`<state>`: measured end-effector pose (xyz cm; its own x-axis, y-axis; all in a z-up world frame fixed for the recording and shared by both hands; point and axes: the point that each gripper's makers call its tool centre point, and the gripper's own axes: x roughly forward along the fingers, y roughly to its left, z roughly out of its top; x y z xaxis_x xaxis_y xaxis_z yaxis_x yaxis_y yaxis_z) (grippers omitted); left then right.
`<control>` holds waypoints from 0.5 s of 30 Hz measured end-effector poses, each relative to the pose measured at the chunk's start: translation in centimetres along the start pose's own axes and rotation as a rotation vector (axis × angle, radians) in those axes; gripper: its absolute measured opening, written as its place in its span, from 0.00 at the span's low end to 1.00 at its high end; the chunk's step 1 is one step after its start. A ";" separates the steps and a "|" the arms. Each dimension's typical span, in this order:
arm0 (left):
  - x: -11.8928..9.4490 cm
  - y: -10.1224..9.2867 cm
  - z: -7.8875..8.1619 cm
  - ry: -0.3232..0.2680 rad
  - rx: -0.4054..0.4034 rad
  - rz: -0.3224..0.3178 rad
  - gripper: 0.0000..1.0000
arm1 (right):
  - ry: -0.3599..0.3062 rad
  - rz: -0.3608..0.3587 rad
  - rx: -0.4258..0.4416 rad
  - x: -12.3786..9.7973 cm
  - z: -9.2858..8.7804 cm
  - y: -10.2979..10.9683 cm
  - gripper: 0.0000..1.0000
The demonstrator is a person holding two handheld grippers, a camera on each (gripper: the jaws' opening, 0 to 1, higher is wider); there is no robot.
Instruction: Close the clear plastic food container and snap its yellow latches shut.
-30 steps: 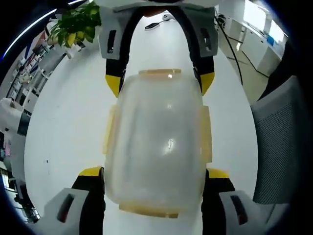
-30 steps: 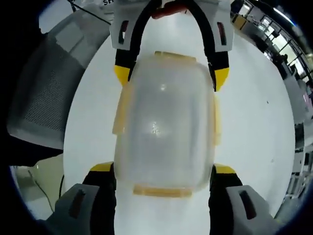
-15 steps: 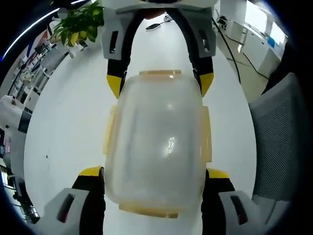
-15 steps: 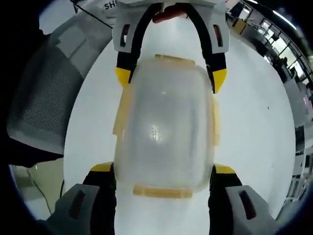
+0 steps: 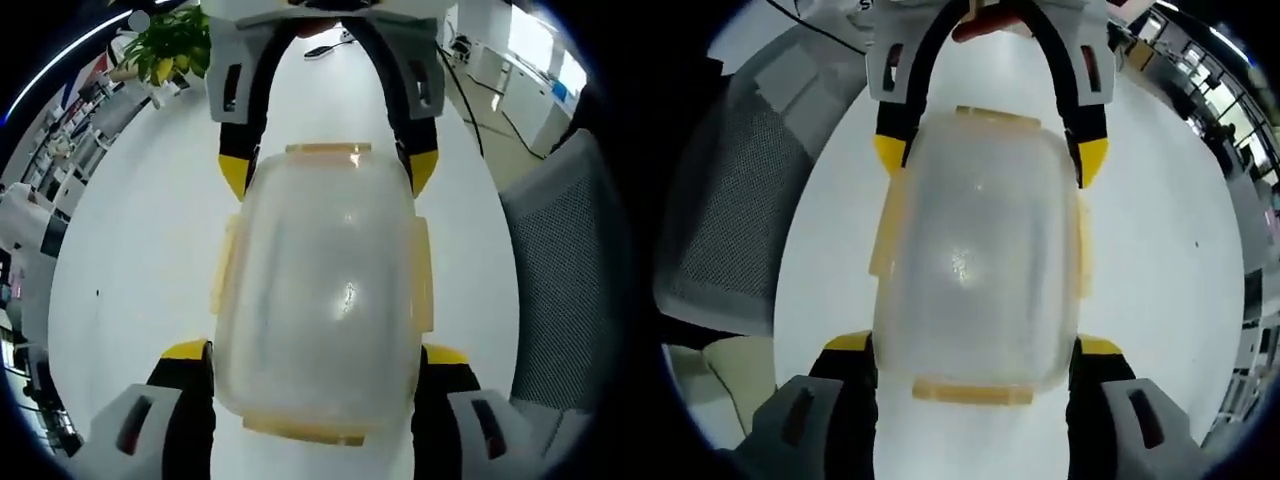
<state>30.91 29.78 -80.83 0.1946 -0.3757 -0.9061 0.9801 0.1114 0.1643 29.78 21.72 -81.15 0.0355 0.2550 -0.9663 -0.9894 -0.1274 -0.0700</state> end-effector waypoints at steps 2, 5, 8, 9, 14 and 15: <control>-0.2 0.0 -0.5 0.004 -0.006 0.001 0.79 | 0.006 0.000 -0.002 0.1 0.3 0.0 0.76; -0.5 -0.1 -1.2 0.004 -0.010 0.004 0.79 | 0.012 -0.003 -0.002 0.2 0.9 0.0 0.76; -0.8 -0.2 -2.1 0.015 -0.005 0.008 0.79 | 0.016 -0.009 0.008 0.5 1.9 0.1 0.76; -1.0 -0.2 -2.6 0.015 -0.003 0.007 0.79 | 0.017 -0.009 0.008 0.6 2.2 0.2 0.76; -1.6 0.1 -4.0 0.008 0.000 0.009 0.79 | 0.013 -0.021 0.021 1.1 3.8 -0.1 0.76; -1.7 0.2 -4.2 -0.003 0.001 0.010 0.79 | 0.016 -0.024 0.023 1.1 4.0 -0.2 0.76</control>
<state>30.62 34.27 -80.89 0.2046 -0.3776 -0.9031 0.9781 0.1146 0.1737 29.44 25.84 -81.26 0.0611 0.2425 -0.9682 -0.9912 -0.0997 -0.0875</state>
